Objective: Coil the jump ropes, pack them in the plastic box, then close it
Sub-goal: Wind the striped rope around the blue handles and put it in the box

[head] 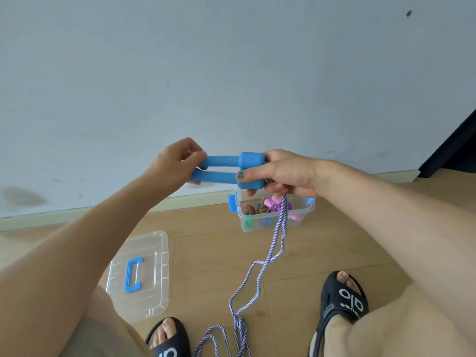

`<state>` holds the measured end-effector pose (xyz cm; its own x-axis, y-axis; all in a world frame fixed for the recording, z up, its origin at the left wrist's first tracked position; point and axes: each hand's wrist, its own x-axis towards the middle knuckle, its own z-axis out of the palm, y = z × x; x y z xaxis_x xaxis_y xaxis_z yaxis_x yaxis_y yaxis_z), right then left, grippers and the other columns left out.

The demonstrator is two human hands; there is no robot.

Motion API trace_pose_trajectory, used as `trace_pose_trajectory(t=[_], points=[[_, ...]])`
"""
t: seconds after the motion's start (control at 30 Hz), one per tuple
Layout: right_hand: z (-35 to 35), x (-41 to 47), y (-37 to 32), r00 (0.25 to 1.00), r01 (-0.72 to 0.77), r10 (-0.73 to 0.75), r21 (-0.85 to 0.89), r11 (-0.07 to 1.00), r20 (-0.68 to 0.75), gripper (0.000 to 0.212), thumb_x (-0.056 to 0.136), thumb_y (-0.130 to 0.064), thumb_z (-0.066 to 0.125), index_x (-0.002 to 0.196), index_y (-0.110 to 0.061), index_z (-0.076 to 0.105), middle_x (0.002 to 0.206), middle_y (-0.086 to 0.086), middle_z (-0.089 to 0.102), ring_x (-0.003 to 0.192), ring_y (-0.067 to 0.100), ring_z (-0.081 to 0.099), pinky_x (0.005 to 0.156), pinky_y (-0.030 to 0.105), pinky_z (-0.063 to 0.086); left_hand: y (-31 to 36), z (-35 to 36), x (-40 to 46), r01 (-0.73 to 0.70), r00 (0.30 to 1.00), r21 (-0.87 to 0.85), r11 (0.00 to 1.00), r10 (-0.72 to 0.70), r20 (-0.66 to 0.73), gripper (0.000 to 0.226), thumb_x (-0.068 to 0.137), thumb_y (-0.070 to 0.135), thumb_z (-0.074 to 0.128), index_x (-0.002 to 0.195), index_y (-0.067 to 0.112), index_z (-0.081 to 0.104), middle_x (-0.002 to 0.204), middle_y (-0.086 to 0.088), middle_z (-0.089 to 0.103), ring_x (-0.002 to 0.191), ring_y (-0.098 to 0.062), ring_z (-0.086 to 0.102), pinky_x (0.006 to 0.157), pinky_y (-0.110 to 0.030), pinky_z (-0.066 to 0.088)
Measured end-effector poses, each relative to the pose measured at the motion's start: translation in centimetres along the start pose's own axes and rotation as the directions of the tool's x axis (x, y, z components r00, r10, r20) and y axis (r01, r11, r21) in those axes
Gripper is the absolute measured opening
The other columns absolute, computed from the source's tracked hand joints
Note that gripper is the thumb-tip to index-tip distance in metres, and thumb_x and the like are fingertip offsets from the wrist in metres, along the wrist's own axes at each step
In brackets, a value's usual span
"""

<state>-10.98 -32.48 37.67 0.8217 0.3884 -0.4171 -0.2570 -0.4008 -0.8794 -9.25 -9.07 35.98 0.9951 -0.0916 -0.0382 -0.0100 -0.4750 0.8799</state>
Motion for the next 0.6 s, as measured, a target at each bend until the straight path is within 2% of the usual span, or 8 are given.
trace_pose_trajectory(t=[0.03, 0.1, 0.17, 0.2, 0.3, 0.4, 0.5, 0.6], points=[[0.1, 0.1, 0.0, 1.000, 0.014, -0.014, -0.015, 1.000, 0.000, 0.035, 0.086, -0.028, 0.076, 0.113, -0.010, 0.062, 0.082, 0.012, 0.069, 0.047, 0.010, 0.020, 0.049, 0.026, 0.019, -0.3, -0.2, 0.1, -0.071, 0.997, 0.191, 0.979, 0.067, 0.026, 0.005, 0.095, 0.023, 0.058, 0.097, 0.021, 0.062, 0.095, 0.002, 0.068, 0.085, -0.024, 0.067, 0.064, -0.025, 0.051], [0.3, 0.3, 0.1, 1.000, 0.027, -0.026, -0.073, 0.997, 0.007, 0.032, 0.087, -0.029, 0.075, 0.110, -0.010, 0.063, 0.077, 0.009, 0.069, 0.047, 0.011, 0.021, 0.045, 0.023, 0.020, -0.5, -0.4, 0.0, -0.238, 0.967, 0.429, 0.871, 0.172, 0.187, 0.020, 0.092, 0.033, 0.064, 0.111, 0.037, 0.060, 0.108, 0.016, 0.064, 0.099, -0.013, 0.060, 0.080, -0.027, 0.048], [0.5, 0.3, 0.4, 0.999, 0.029, -0.025, -0.135, 0.990, 0.033, 0.029, 0.087, -0.029, 0.075, 0.107, -0.011, 0.063, 0.066, 0.001, 0.067, 0.047, 0.012, 0.024, 0.041, 0.020, 0.026, 0.1, -0.2, -0.3, -0.353, 0.922, 0.458, 0.816, 0.220, 0.319, 0.040, 0.087, 0.042, 0.069, 0.123, 0.045, 0.053, 0.118, 0.022, 0.060, 0.111, -0.005, 0.053, 0.094, -0.027, 0.041], [0.5, 0.4, 0.5, 0.999, 0.034, -0.028, -0.135, 0.990, 0.046, 0.028, 0.088, -0.029, 0.074, 0.106, -0.010, 0.063, 0.060, -0.004, 0.064, 0.048, 0.013, 0.024, 0.041, 0.019, 0.028, 0.6, -0.1, -0.6, -0.377, 0.907, 0.443, 0.813, 0.226, 0.355, 0.045, 0.085, 0.047, 0.070, 0.125, 0.047, 0.050, 0.118, 0.023, 0.059, 0.112, -0.002, 0.052, 0.094, -0.027, 0.040], [0.4, 0.5, 0.3, 0.996, 0.069, -0.065, -0.073, 0.995, 0.059, 0.031, 0.090, -0.031, 0.071, 0.110, -0.008, 0.065, 0.059, -0.007, 0.061, 0.056, 0.016, 0.023, 0.046, 0.022, 0.027, 1.0, 0.4, -1.0, -0.410, 0.885, 0.482, 0.775, 0.210, 0.416, 0.050, 0.079, 0.055, 0.072, 0.120, 0.042, 0.047, 0.105, 0.020, 0.058, 0.096, -0.002, 0.055, 0.079, -0.025, 0.043], [0.5, 0.4, 0.0, 0.992, 0.105, -0.106, 0.004, 0.994, 0.068, 0.027, 0.093, -0.035, 0.066, 0.105, -0.011, 0.065, 0.069, -0.001, 0.066, 0.053, 0.014, 0.028, 0.048, 0.025, 0.030, 0.7, 0.7, -0.9, -0.477, 0.873, 0.603, 0.639, 0.269, 0.406, 0.040, 0.081, 0.051, 0.071, 0.103, 0.031, 0.043, 0.084, 0.012, 0.054, 0.076, -0.011, 0.054, 0.063, -0.026, 0.041], [0.6, 0.6, -0.3, 0.988, 0.141, -0.143, -0.040, 0.989, -0.052, 0.043, 0.093, -0.050, 0.061, 0.101, -0.008, 0.065, 0.072, 0.004, 0.068, 0.048, 0.014, 0.037, 0.054, 0.033, 0.042, 1.0, 0.7, -0.6, -0.436, 0.900, 0.688, 0.580, 0.304, 0.313, 0.028, 0.088, 0.049, 0.058, 0.089, 0.026, 0.042, 0.073, 0.008, 0.054, 0.066, -0.017, 0.055, 0.056, -0.030, 0.042], [0.3, 0.8, -0.5, 0.959, 0.168, -0.185, -0.093, 0.981, -0.216, 0.047, 0.096, -0.055, 0.050, 0.089, -0.009, 0.056, 0.056, 0.000, 0.047, 0.043, 0.012, 0.035, 0.052, 0.030, 0.042, 1.0, 0.4, -0.5, -0.381, 0.924, 0.679, 0.628, 0.289, 0.251, 0.030, 0.088, 0.052, 0.057, 0.083, 0.025, 0.043, 0.069, 0.003, 0.056, 0.062, -0.020, 0.056, 0.055, -0.034, 0.043]])
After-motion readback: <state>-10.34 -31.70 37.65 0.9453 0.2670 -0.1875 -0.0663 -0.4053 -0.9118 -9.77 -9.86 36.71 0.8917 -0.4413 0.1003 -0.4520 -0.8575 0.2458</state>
